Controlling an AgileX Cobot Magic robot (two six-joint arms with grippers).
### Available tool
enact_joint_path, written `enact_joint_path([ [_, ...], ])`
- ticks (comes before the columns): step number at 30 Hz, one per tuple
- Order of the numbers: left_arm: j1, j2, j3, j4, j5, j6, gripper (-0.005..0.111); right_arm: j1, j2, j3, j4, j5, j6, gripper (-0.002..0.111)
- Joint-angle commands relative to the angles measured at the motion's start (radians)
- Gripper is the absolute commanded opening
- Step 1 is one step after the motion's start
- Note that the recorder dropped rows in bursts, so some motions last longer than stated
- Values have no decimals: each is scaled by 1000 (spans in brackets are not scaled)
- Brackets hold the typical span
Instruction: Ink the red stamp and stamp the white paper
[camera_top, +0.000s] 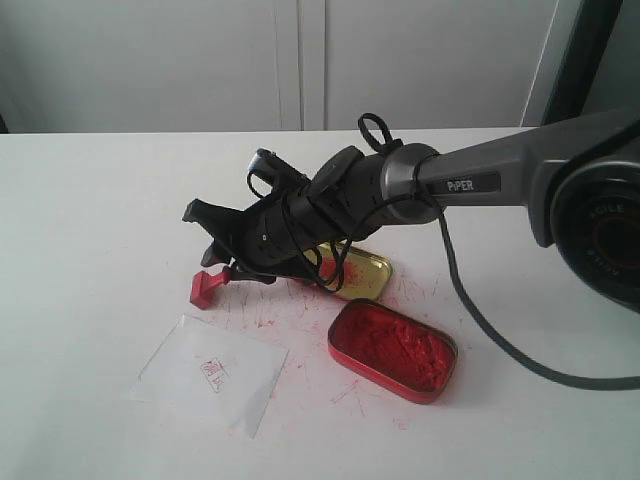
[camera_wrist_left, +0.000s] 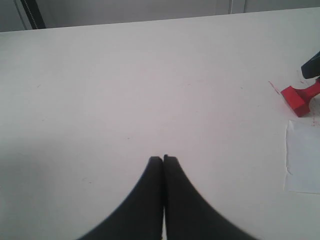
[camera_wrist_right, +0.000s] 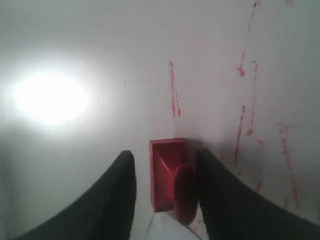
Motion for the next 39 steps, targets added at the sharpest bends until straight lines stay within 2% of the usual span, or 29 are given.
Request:
enact_joint_path([
  [1, -3, -4, 3, 1, -4, -1, 0, -2, -21, 2, -124, -32, 90, 38],
  [4, -3, -4, 3, 1, -4, -1, 0, -2, -29, 2, -188, -67, 152, 38],
  [11, -3, -4, 3, 1, -4, -1, 0, -2, -53, 2, -258, -62, 155, 36],
  [13, -3, -4, 3, 1, -4, -1, 0, -2, -61, 2, -309, -42, 155, 30],
  [19, -3, -4, 3, 1, -4, -1, 0, -2, -92, 2, -448, 58, 155, 0],
  [30, -3, -4, 3, 1, -4, -1, 0, -5, -172, 2, -666, 235, 159, 0],
  [39, -3, -4, 3, 1, -4, -1, 0, -52, -218, 2, -716, 382, 180, 0],
])
